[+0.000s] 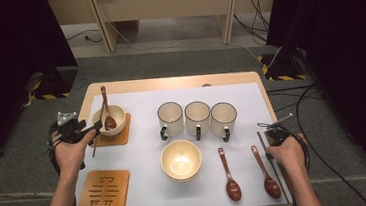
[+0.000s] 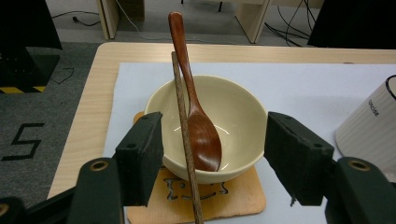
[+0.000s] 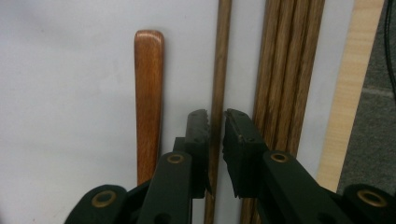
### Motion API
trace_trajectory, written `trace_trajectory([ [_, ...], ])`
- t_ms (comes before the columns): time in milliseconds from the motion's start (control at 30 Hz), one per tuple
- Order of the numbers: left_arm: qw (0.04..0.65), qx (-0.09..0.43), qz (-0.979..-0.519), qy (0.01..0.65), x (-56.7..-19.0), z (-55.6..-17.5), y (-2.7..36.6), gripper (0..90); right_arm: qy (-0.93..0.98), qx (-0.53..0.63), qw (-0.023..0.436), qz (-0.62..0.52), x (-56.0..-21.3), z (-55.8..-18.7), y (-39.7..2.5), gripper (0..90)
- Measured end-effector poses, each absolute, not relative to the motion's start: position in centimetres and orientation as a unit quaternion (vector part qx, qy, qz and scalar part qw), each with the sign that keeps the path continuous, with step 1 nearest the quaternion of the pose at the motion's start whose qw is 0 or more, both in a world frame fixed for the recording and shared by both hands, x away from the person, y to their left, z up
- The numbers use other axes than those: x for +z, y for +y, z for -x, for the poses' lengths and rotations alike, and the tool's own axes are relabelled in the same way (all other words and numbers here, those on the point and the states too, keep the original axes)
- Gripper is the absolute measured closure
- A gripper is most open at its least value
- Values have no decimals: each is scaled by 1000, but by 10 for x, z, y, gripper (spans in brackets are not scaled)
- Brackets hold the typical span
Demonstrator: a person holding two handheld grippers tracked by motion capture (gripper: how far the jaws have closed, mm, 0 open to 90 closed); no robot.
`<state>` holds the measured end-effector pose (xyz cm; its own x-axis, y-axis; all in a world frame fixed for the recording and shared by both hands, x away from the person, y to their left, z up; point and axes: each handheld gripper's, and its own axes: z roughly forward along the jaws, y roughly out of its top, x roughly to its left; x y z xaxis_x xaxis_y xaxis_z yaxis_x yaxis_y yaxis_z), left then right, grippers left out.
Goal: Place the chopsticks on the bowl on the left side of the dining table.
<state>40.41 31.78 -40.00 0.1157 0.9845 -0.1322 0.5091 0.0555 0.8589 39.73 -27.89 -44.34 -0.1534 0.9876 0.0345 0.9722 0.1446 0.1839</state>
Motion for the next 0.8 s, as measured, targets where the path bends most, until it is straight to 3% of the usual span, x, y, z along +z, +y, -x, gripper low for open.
trace_trajectory([
  [800, 412, 289, -624, 597, -400, -404, 317, 366, 759, 29, 28, -650, -446, -402, -270, 848],
])
